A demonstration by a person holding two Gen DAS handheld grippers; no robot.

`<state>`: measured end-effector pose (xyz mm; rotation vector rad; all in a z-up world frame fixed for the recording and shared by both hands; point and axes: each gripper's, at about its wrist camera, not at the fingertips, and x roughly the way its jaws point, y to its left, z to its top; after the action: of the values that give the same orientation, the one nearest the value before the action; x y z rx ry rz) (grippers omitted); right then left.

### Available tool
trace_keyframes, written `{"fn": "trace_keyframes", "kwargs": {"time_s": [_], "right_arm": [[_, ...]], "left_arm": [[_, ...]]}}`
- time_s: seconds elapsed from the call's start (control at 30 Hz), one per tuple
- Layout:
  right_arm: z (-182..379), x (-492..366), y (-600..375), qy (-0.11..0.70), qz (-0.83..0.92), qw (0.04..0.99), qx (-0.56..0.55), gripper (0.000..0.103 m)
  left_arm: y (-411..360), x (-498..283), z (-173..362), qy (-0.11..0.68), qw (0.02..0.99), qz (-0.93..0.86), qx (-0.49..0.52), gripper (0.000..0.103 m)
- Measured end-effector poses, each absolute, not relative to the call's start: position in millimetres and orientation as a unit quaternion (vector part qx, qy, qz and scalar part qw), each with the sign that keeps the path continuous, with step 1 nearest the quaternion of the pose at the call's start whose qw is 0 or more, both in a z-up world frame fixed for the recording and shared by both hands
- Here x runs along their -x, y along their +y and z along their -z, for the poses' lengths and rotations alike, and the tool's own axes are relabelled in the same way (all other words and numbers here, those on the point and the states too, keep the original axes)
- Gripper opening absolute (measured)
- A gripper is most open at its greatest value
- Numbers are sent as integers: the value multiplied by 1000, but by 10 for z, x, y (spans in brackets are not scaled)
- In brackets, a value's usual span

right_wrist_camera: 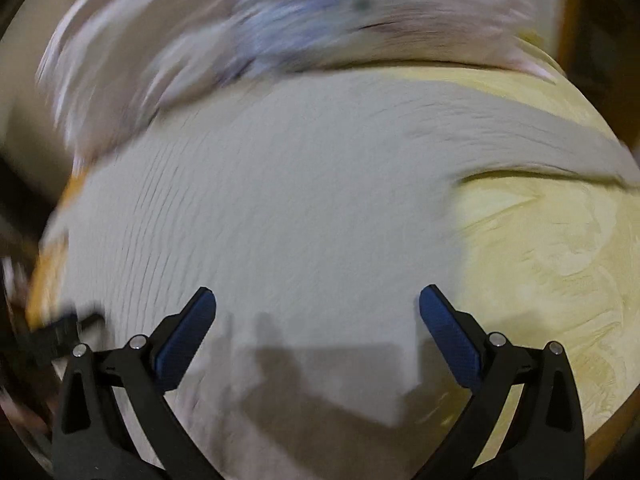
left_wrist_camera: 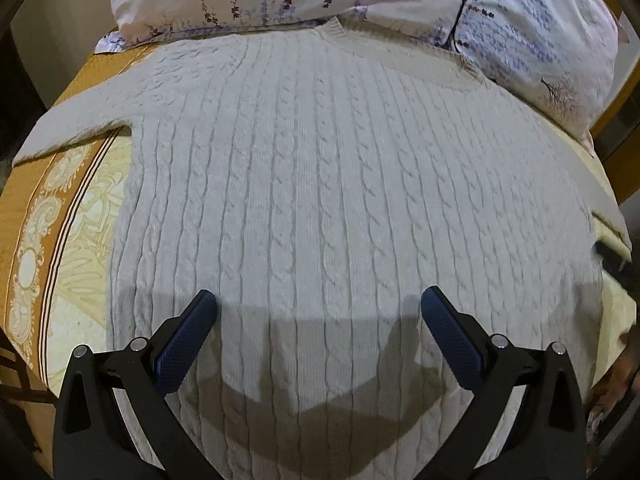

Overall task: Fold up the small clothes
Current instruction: 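Move the right gripper to a sweater sleeve cuff and grasp it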

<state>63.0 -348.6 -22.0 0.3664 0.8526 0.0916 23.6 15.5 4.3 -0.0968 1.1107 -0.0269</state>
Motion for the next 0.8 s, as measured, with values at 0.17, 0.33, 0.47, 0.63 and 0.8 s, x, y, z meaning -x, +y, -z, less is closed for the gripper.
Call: {"fn": "trace_keyframes", "kwargs": {"time_s": [0.17,0.33,0.47,0.63,0.8], "right_arm": [[248,-813,-4625,367,20,867,-337,86],[421,-812,-5616,312,98,820,-469,74],[582,-817,-5993,294,123,791,-523,66],[747,-818,-6177,283,122,776,-550,44],[766,-880,-6226,273,138,777,-550,33]], "left_arm": [[128,-362,-57,521,852,20,48,102],[128,-434,-98,504,861,25,58,102],[89,-466,-133,493,867,41,64,102],[64,-507,-115,502,861,40,70,102],[98,-507,-143,496,864,40,77,102]]}}
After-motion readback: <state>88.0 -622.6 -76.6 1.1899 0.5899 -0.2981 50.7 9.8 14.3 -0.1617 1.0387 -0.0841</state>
